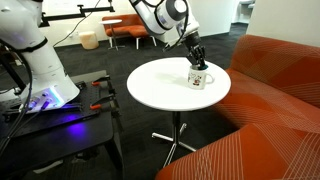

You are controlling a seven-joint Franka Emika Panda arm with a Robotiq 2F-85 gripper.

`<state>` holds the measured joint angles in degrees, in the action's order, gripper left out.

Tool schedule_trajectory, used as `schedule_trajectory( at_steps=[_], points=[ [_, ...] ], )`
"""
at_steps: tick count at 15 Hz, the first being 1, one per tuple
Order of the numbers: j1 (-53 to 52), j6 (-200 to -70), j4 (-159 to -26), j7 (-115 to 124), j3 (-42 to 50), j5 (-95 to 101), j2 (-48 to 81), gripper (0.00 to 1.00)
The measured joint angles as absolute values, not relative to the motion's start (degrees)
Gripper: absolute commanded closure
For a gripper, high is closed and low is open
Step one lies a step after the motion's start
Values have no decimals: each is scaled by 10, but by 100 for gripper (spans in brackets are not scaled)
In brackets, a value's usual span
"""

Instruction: Put the marker on the table

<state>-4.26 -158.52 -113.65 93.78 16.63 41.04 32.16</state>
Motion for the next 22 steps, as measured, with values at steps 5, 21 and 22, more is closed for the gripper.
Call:
schedule_trajectory(
  at_steps=[5, 21, 22],
  points=[
    [-44, -1585, -1136, 937, 173, 401, 338, 100],
    [-83, -1582, -1130, 937, 198, 392, 336, 95],
    [-89, -1579, -1130, 937, 201, 392, 332, 95]
  ],
)
